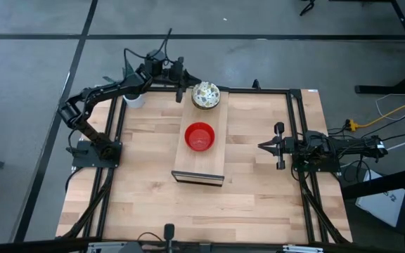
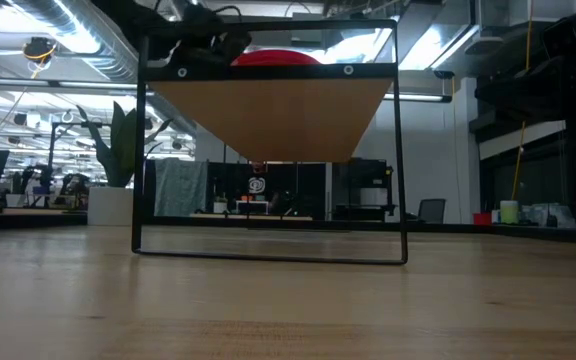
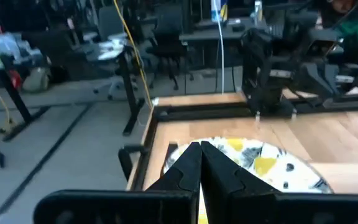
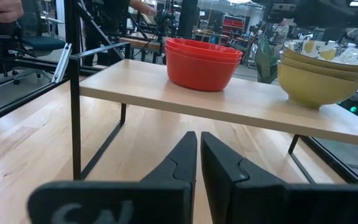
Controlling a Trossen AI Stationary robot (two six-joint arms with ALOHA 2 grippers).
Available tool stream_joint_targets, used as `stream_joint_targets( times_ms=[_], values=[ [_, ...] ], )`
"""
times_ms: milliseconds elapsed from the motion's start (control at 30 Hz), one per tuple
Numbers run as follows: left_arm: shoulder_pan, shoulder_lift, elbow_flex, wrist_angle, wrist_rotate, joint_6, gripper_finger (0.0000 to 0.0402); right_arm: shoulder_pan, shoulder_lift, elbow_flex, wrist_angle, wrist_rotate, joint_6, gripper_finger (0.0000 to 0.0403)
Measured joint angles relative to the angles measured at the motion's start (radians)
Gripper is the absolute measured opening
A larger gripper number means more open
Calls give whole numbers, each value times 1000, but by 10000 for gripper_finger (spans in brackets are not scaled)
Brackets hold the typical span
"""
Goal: Pick & Place Mini bowls
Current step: Stack the white patterned bowl on top of the white patterned bowl on the shelf
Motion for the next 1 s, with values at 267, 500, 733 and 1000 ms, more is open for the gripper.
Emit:
stream_joint_targets(
  times_ms=[267, 500, 733, 1000],
  values=[
    [14, -1, 0, -29, 69, 29, 1, 0, 0, 0, 0, 0, 0, 26],
    [14, -1, 0, -119, 97, 111, 1, 0, 0, 0, 0, 0, 0, 26],
    [14, -1, 0, -129, 60, 113, 1, 0, 0, 0, 0, 0, 0, 26],
    [15, -1, 0, -160, 25, 110, 1, 0, 0, 0, 0, 0, 0, 26]
  ],
)
